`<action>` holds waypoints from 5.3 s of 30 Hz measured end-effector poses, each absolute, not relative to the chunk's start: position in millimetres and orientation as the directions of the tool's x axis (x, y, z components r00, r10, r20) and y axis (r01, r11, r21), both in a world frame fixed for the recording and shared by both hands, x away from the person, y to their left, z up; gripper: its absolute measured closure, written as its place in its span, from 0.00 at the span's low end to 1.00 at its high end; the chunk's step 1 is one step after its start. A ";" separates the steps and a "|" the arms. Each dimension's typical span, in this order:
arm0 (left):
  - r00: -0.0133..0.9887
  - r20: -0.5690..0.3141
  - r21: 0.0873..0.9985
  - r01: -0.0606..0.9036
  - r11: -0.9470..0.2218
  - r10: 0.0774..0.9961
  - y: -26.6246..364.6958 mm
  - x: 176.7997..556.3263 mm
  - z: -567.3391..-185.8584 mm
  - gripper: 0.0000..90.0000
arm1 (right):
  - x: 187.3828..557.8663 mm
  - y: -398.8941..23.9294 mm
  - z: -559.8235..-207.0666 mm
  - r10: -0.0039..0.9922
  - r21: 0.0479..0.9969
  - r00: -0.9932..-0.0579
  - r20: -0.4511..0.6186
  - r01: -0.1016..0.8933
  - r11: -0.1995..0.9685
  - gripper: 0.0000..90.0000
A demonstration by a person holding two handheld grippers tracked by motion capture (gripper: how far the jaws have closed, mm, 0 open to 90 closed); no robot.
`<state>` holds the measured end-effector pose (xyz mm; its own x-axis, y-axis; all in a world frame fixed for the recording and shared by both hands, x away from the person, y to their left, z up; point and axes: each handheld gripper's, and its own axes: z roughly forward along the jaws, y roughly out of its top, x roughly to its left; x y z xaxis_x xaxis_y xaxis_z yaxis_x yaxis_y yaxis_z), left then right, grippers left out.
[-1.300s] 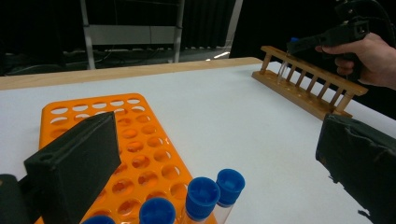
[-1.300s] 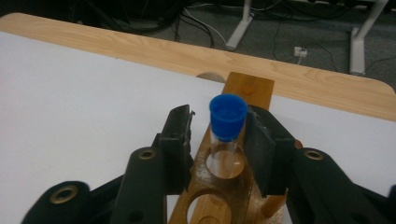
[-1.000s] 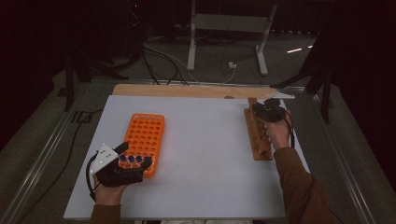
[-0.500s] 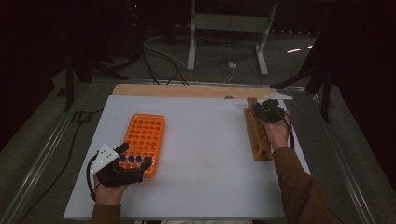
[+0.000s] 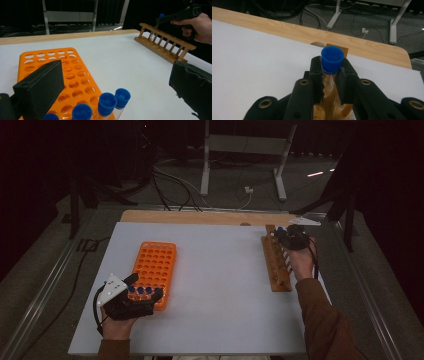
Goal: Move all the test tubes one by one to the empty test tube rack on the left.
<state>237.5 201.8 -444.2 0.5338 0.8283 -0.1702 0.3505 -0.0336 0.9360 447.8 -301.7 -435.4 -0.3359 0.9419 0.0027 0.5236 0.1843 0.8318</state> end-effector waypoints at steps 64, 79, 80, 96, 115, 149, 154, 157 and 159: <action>0.602 -0.007 0.929 0.299 -0.217 0.799 60.4 277.9 -409.9 0.03 | 337.6 -190.4 -376.9 0.659 0.861 -0.747 0.086 0.388 0.329 0.85; 0.637 0.022 0.916 0.296 -0.271 0.771 23.0 284.7 -417.6 0.31 | 324.2 -167.5 -378.0 0.586 0.857 -0.800 0.131 0.388 0.338 0.85; 0.638 0.023 0.916 0.294 -0.271 0.769 21.9 284.9 -417.8 0.37 | 323.5 -166.2 -377.8 0.581 0.858 -0.803 0.132 0.386 0.340 0.85; 0.670 0.020 0.916 0.285 -0.283 0.742 22.0 283.4 -421.4 0.87 | 320.3 -158.0 -376.4 0.558 0.855 -0.819 0.135 0.380 0.352 0.85; 0.624 -0.023 0.915 0.328 -0.234 0.781 39.9 288.8 -418.1 0.87 | 322.5 -178.1 -376.0 0.648 0.887 -0.755 0.098 0.362 0.287 0.04; 0.577 -0.031 0.946 0.281 -0.163 0.816 142.0 283.2 -387.3 0.87 | 325.5 -237.4 -411.8 0.761 0.886 -0.646 0.057 0.385 0.260 0.00; 0.538 -0.002 0.946 0.273 -0.172 0.843 164.1 280.1 -386.2 0.87 | 323.7 -246.8 -413.8 0.774 0.890 -0.631 0.062 0.386 0.244 0.00; 0.512 0.004 0.948 0.271 -0.166 0.859 178.3 277.4 -385.6 0.87 | 322.9 -253.2 -414.6 0.780 0.894 -0.623 0.065 0.384 0.232 0.00; 0.493 0.004 0.950 0.270 -0.157 0.870 187.8 275.8 -385.3 0.87 | 322.1 -256.9 -415.3 0.784 0.894 -0.617 0.075 0.390 0.221 0.00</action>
